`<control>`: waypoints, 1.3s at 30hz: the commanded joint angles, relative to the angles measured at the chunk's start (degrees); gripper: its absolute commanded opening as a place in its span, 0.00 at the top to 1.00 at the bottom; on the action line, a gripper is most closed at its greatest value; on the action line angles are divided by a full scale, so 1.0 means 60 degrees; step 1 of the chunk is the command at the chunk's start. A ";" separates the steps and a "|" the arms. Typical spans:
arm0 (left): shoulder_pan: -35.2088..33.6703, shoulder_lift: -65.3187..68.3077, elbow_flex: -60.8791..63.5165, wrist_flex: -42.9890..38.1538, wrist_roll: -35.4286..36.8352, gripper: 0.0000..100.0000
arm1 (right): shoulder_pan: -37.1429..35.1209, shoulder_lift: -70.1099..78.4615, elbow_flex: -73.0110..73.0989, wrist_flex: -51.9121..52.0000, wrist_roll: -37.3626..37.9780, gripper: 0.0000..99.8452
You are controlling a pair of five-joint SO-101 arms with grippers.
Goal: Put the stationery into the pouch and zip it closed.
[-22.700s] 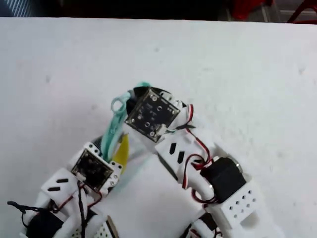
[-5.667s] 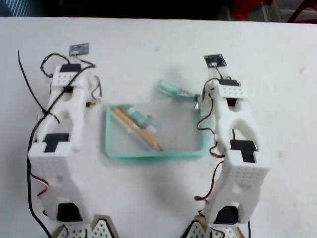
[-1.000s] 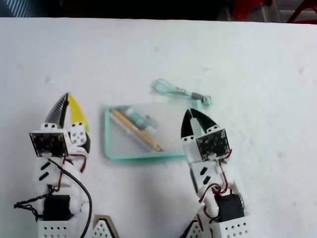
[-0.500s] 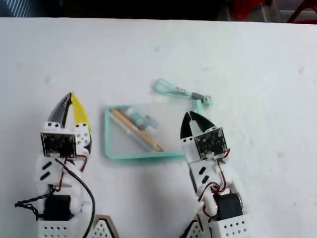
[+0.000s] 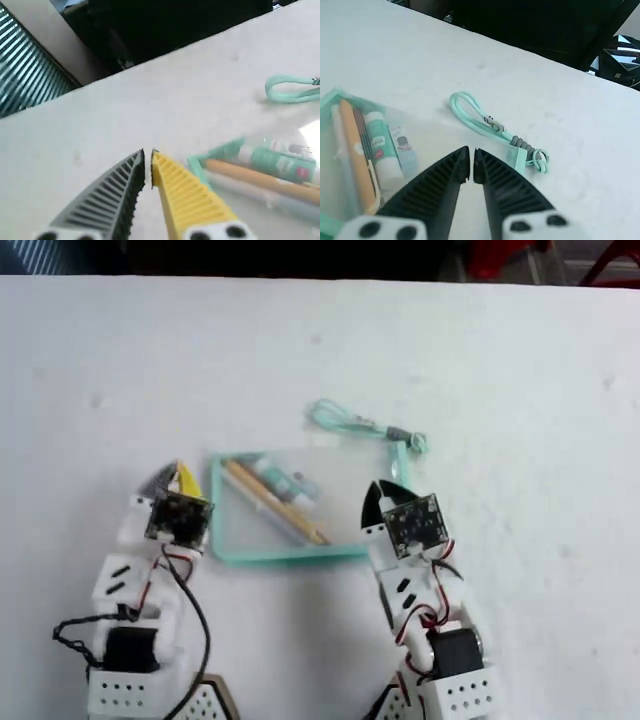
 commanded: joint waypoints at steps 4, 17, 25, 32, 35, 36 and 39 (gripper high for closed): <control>-0.0593 0.0007 -0.0015 0.2740 0.0791 0.91 | -0.0022 0.0007 0.0088 0.1853 -0.0015 0.98; -0.0549 0.0007 -0.0015 0.5656 0.0806 0.91 | 0.0022 -0.0007 0.0073 0.6527 -0.0044 0.98; -0.0608 0.0007 -0.0015 0.6359 0.0835 0.91 | 0.0022 -0.0125 0.0073 0.6454 -0.0015 0.98; -0.0608 0.0007 -0.0015 0.6359 0.0835 0.91 | 0.0022 -0.0125 0.0073 0.6454 -0.0015 0.98; -0.0608 0.0007 -0.0015 0.6359 0.0835 0.91 | 0.0022 -0.0125 0.0073 0.6454 -0.0015 0.98; -0.0608 0.0007 -0.0015 0.6359 0.0835 0.91 | 0.0022 -0.0125 0.0073 0.6454 -0.0015 0.98; -0.0608 0.0007 -0.0015 0.6359 0.0835 0.91 | 0.0022 -0.0125 0.0073 0.6454 -0.0015 0.98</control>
